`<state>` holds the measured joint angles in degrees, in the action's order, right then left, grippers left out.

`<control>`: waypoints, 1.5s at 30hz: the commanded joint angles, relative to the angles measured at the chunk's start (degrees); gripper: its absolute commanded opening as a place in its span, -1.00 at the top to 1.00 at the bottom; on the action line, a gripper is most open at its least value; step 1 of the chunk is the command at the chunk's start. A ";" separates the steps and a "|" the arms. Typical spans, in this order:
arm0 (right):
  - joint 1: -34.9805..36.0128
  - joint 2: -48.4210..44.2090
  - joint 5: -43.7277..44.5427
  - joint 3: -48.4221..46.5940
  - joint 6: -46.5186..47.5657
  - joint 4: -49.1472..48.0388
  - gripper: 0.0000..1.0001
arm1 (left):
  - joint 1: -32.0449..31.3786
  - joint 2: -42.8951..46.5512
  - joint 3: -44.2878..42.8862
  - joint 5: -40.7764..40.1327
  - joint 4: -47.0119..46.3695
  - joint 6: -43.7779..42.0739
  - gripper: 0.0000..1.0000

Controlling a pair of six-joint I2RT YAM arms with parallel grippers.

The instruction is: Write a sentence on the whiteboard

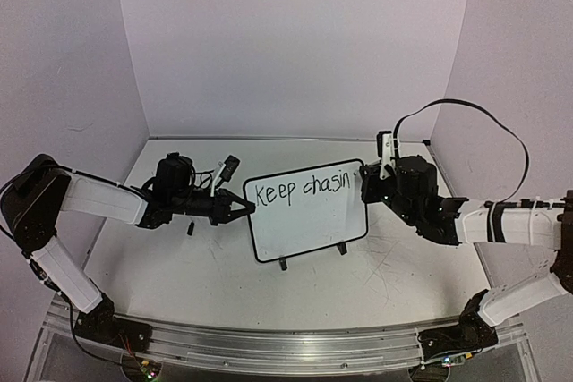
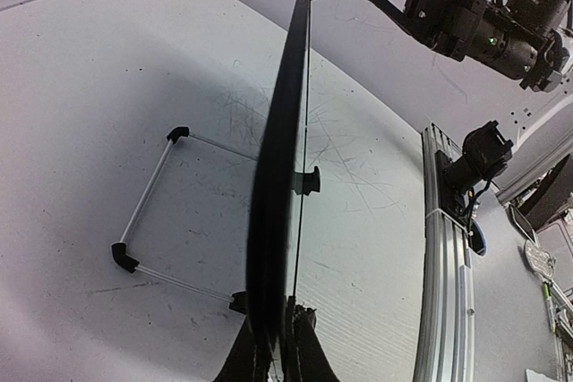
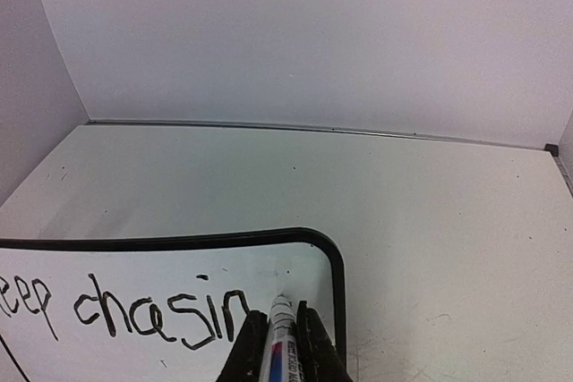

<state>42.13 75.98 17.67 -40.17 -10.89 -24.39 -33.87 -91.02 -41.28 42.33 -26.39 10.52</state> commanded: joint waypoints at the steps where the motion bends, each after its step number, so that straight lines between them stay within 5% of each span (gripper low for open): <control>1: -0.21 0.79 -1.12 -2.33 0.10 -2.05 1.00 | 0.47 1.16 -0.91 -4.87 1.10 -3.58 1.00; 45: -0.19 -0.78 2.53 -0.98 -0.80 0.04 1.00 | 0.47 0.61 -1.57 -4.64 1.27 -3.39 1.00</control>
<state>42.15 75.42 18.46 -39.09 -12.70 -21.80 -33.87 -91.02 -41.28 42.28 -26.37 10.68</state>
